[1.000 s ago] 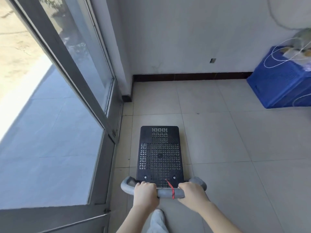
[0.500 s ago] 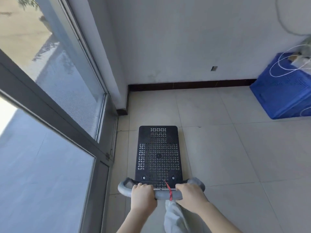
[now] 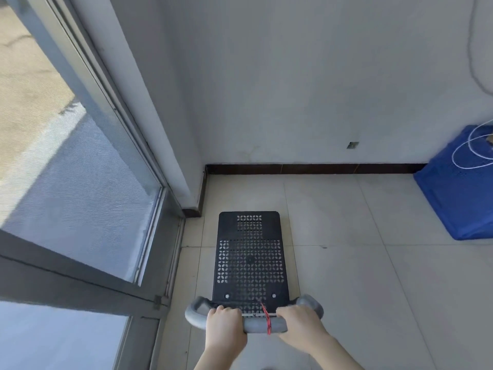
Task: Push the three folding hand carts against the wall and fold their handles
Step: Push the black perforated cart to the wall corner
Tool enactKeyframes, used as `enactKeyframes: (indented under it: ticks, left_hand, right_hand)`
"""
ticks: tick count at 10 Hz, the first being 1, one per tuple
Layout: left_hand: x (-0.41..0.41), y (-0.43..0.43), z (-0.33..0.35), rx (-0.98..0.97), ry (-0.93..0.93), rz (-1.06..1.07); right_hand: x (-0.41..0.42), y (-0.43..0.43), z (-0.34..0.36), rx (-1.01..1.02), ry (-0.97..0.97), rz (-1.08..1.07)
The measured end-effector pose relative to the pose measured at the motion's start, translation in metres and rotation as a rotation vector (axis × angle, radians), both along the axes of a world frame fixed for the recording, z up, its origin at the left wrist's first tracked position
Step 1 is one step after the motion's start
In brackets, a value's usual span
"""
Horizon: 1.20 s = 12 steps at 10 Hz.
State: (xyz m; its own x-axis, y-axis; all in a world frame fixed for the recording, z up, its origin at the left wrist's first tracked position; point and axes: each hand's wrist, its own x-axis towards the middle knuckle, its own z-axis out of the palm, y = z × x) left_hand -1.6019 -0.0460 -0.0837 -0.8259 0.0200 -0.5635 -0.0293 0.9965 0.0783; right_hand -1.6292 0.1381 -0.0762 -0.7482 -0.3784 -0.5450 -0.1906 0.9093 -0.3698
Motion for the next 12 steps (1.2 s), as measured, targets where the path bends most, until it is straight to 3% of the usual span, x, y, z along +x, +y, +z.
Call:
enactKeyframes:
  ticks: [7, 9, 12]
  left_hand:
    - [-0.291, -0.044, -0.008, -0.013, -0.074, -0.040]
    - [-0.340, -0.052, -0.005, 0.006, -0.020, -0.001]
    - [-0.382, -0.053, -0.006, -0.023, 0.013, -0.007]
  right_hand:
    - [-0.272, -0.044, 0.007, 0.064, -0.065, -0.059]
    - [-0.335, -0.055, 0.006, 0.069, -0.085, -0.030]
    - [-0.376, -0.054, -0.004, -0.019, 0.033, 0.006]
